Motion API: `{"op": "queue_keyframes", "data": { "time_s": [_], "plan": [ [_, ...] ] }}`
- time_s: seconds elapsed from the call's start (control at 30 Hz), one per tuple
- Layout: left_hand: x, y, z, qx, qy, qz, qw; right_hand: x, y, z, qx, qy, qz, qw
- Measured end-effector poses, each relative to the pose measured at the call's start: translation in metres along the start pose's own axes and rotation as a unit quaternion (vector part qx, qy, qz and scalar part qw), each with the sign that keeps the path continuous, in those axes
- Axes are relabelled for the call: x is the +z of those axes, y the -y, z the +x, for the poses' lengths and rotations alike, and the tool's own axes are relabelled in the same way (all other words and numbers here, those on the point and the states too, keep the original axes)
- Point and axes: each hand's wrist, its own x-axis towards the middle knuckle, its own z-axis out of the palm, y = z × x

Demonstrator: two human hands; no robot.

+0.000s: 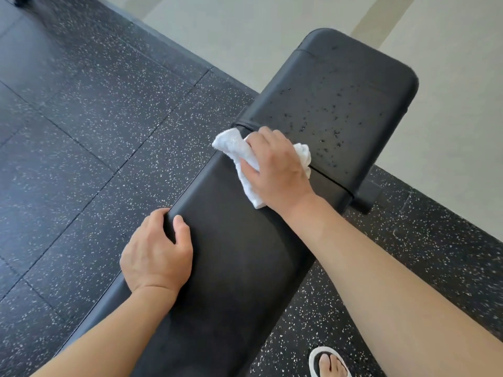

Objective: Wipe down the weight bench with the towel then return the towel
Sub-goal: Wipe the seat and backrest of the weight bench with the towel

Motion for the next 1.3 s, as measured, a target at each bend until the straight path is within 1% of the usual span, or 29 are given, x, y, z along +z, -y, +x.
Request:
{"op": "queue_keyframes", "data": {
  "time_s": [0.1, 0.17, 0.27, 0.33, 0.4, 0.5, 0.63, 0.7, 0.8, 0.83, 0.93, 1.03, 1.1, 1.17, 1.3],
  "plan": [
    [0.000, 0.000, 0.000, 0.009, -0.010, 0.002, 1.000, -0.035, -0.016, -0.046, -0.004, 0.014, -0.020, 1.000],
    [0.001, 0.000, 0.001, 0.012, -0.017, 0.006, 1.000, -0.060, -0.028, -0.085, 0.028, 0.006, -0.027, 0.999],
    [0.002, 0.001, 0.001, 0.009, -0.017, 0.010, 1.000, -0.072, -0.026, -0.125, 0.082, -0.002, 0.024, 0.996],
    [0.003, 0.003, 0.002, 0.000, -0.016, 0.013, 1.000, -0.061, -0.013, -0.128, 0.124, -0.029, 0.018, 0.992],
    [0.003, 0.002, 0.001, -0.001, -0.018, 0.014, 1.000, -0.050, -0.002, -0.118, 0.152, -0.061, -0.019, 0.986],
    [0.004, 0.002, 0.002, 0.005, -0.024, 0.023, 0.999, -0.029, 0.013, -0.087, 0.169, -0.062, -0.073, 0.981],
    [0.004, 0.003, 0.002, 0.002, -0.020, 0.031, 0.999, 0.007, 0.037, -0.044, 0.148, -0.022, -0.121, 0.981],
    [0.004, 0.002, 0.001, 0.001, -0.019, 0.030, 0.999, 0.012, 0.045, -0.043, 0.141, -0.021, -0.119, 0.983],
    [0.004, 0.002, 0.002, 0.001, -0.019, 0.032, 0.999, 0.005, 0.065, -0.088, 0.118, -0.040, -0.060, 0.990],
    [0.003, 0.002, 0.002, -0.001, -0.019, 0.031, 0.999, 0.000, 0.079, -0.110, 0.107, -0.035, -0.033, 0.993],
    [0.001, 0.001, 0.000, -0.008, -0.018, 0.029, 0.999, -0.013, 0.123, -0.182, 0.069, 0.004, 0.009, 0.998],
    [-0.001, -0.001, -0.002, 0.004, -0.021, 0.027, 0.999, -0.023, 0.144, -0.230, 0.035, 0.045, 0.009, 0.998],
    [0.001, 0.001, -0.001, 0.008, -0.024, 0.026, 0.999, -0.025, 0.136, -0.231, 0.002, 0.052, -0.003, 0.999],
    [0.003, 0.004, 0.001, 0.012, -0.026, 0.024, 0.999, -0.025, 0.116, -0.210, -0.012, 0.040, -0.010, 0.999],
    [0.004, 0.005, 0.003, 0.010, -0.018, 0.031, 0.999, -0.022, 0.054, -0.130, 0.011, 0.006, -0.055, 0.998]
  ]
}}
